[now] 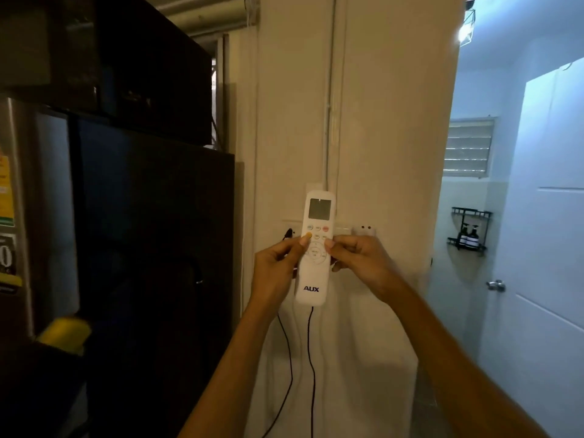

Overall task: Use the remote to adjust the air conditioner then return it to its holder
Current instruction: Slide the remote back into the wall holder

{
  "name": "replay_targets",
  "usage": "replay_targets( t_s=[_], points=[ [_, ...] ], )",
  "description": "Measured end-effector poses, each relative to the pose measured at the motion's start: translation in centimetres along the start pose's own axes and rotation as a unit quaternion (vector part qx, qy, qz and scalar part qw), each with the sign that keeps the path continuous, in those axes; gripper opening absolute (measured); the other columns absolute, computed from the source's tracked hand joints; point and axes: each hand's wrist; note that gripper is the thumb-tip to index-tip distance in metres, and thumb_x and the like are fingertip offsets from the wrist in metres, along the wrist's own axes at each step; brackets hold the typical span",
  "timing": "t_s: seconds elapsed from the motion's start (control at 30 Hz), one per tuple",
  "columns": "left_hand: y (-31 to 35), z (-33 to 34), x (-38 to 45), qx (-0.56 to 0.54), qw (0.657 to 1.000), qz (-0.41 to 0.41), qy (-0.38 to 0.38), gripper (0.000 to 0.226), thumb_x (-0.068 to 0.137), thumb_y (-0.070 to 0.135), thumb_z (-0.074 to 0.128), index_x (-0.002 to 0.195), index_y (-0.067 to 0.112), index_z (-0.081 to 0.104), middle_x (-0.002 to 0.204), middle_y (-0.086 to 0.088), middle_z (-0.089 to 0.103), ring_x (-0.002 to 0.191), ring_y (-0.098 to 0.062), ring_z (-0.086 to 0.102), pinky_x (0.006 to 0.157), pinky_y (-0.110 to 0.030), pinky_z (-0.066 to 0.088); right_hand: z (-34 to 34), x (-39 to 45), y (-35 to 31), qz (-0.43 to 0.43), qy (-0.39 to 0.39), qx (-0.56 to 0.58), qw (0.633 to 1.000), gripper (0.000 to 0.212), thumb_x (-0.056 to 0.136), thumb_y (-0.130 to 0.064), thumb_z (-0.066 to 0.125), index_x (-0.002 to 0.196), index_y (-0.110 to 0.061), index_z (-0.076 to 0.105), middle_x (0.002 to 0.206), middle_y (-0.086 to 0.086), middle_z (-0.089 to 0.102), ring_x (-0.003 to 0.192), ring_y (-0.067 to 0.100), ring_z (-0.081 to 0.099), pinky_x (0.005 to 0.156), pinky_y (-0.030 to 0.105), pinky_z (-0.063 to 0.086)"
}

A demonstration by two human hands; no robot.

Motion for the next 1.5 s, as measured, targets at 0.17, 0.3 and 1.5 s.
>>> replay_targets(
  t_s=[0.17, 0.3, 1.5],
  points=[
    [-5.5, 4.5, 3.4, -0.019, 0.999, -0.026, 0.004, 0.013, 0.089, 0.022, 0.057, 0.096, 0.024, 0.067, 0.085, 0.007, 0.072, 0.069, 0.000, 0.070, 0.053, -0.011, 0.053, -3.9, 3.0, 6.1, 0.033, -0.008, 0.005, 0.999, 0.023, 0.085, -0.023, 0.058, 0.106, -0.016, 0.066, 0.089, -0.006, 0.071, 0.075, 0.007, 0.070, 0.064, 0.023, 0.057],
    [-9.4, 8.5, 6.8, -0.027, 0.999, -0.038, 0.011, 0.012, 0.088, 0.024, 0.059, 0.091, 0.028, 0.069, 0.084, 0.008, 0.073, 0.071, -0.002, 0.070, 0.056, -0.015, 0.055, -7.2, 5.7, 10.6, 0.056, -0.007, 0.028, 0.998, 0.015, 0.086, -0.019, 0.057, 0.098, -0.022, 0.066, 0.085, -0.007, 0.071, 0.072, 0.005, 0.071, 0.065, 0.023, 0.059],
    [-29.7, 24.1, 21.2, 0.218, 0.966, 0.095, 0.104, 0.080, 0.090, 0.023, 0.057, 0.145, 0.019, -0.001, 0.157, -0.005, 0.008, 0.145, -0.020, 0.007, 0.115, -0.040, 0.025, -20.7, 19.5, 23.6, 0.075, 0.161, -0.056, 0.983, 0.017, 0.086, -0.027, 0.057, 0.098, -0.019, 0.067, 0.098, -0.002, 0.071, 0.089, 0.013, 0.069, 0.083, 0.037, 0.056]
  ],
)
Point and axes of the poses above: each hand's wrist, its own x-axis towards the middle knuckle, its own z-axis out of the palm, y = z × x
